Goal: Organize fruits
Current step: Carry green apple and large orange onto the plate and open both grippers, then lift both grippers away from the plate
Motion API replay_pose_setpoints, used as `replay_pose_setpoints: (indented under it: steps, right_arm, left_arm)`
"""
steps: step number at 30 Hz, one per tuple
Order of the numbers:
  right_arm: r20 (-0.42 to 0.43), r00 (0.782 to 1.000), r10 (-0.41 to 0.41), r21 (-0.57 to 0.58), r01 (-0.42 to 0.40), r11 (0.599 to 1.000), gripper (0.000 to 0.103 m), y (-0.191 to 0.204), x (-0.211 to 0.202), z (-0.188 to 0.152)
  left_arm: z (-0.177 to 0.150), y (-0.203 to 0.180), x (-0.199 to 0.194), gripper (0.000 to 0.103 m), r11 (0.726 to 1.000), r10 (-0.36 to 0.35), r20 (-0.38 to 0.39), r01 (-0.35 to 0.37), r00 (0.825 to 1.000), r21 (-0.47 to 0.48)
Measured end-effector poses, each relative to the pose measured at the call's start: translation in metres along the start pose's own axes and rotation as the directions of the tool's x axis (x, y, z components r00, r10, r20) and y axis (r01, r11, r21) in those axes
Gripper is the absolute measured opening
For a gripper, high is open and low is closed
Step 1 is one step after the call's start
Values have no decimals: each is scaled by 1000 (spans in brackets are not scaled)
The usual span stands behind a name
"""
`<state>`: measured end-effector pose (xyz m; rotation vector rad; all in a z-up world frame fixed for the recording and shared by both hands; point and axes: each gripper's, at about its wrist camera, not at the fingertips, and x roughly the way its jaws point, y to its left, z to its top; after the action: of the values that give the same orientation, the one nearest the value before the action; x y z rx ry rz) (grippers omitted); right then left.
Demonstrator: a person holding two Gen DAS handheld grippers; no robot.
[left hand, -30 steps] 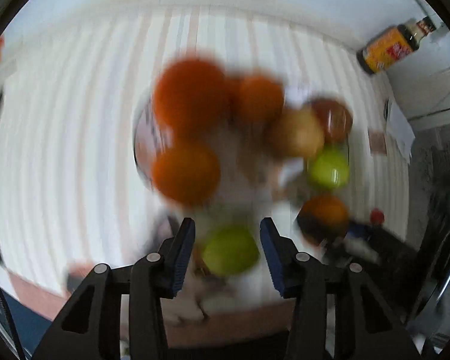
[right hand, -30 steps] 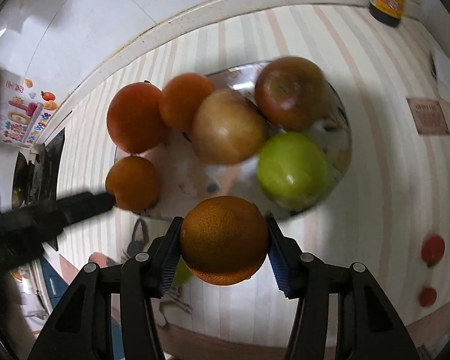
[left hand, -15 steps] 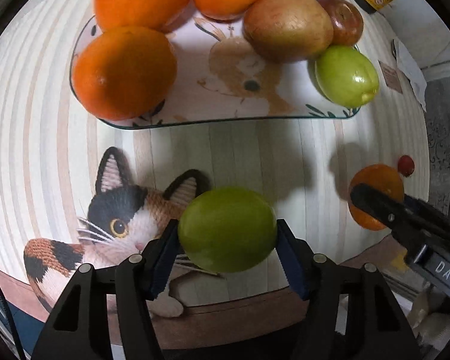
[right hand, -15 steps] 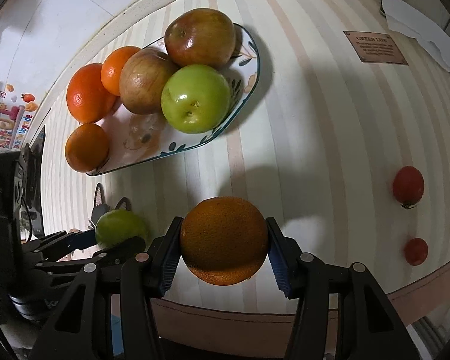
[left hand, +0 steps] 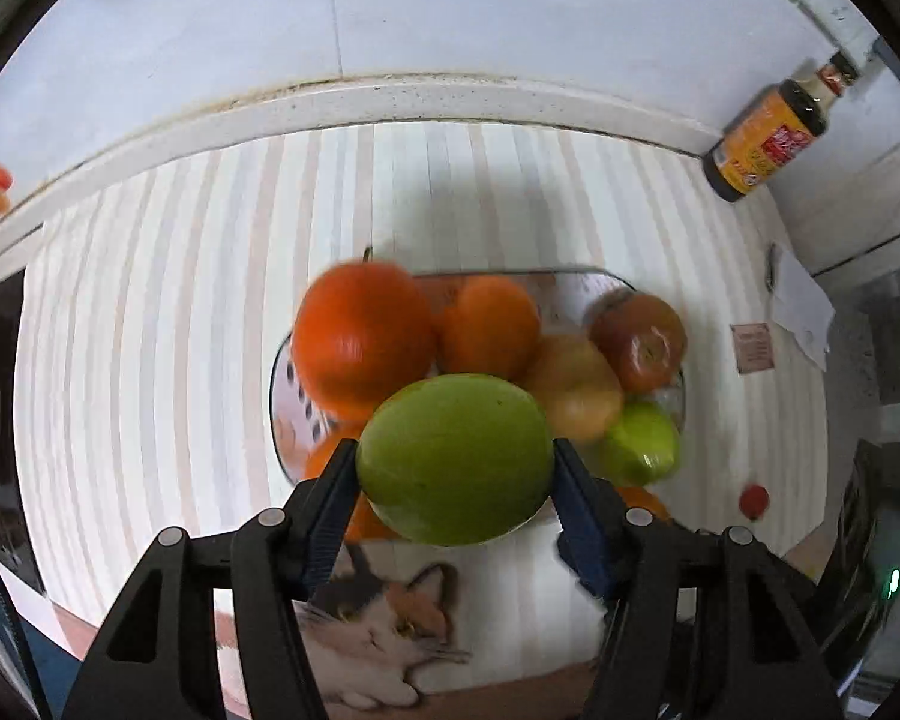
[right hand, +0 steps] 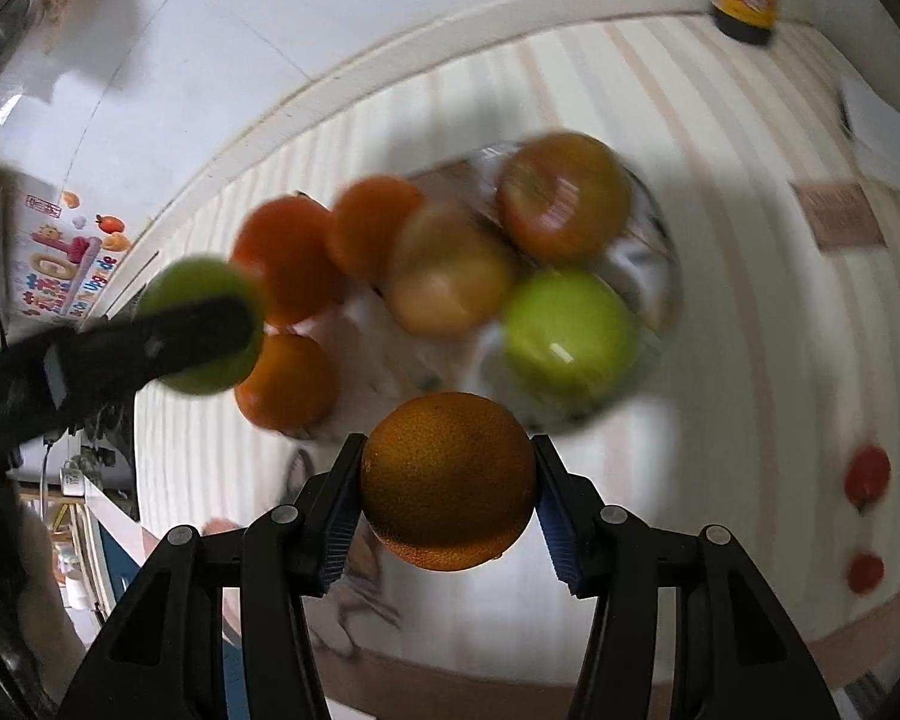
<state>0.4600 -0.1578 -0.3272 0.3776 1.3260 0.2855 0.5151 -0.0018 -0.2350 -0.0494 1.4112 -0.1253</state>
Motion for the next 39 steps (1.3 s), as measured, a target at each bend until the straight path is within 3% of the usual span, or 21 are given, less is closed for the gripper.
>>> replay_pose_setpoints:
  steps: [5,6,7,9,11,12,19,29,34,39]
  right_arm:
    - [1,1000,10,-1,-10,1000,56,14,16,19]
    - [-8,1000,23,16,-23,1000,61,12,18,18]
    - [-12,999,41,39,-41,998,82,12,23,20]
    - [2,997,74,62,-74,995,93,10,23,20]
    - [10,997,77,59,-77,995,93,9,18,16]
    - [10,997,78,61,-79,995,93,7,14,15]
    - [6,999,-44,57,44,997,93,-10,-7,10]
    - [97,963,-251,-61,257,964,94,-5,-55,7]
    - [148,946,-287,-116,305,945,94,9,-80,-1]
    - [207,939,-274,-145,306,941,95,21,-117,-17]
  left_arm:
    - [23,-14,32,60,997,70,-59,-68,996,38]
    - [24,-14,37,60,996,80,-76,-77,994,37]
    - [24,-13,39,60,996,80,-83,-77,993,35]
    - [22,-14,45,62,997,68,-91,-66,994,25]
    - [20,-11,44,88,998,59,-79,-58,995,15]
    - [19,-10,43,90,999,54,-75,-53,996,10]
    - [12,6,21,90,998,10,-19,-11,1000,-60]
    - [-41,22,-18,90,990,88,120,-74,989,-116]
    - [-67,20,-36,90,989,94,168,-73,981,-127]
    - [-93,15,-65,90,990,98,238,-69,966,-127]
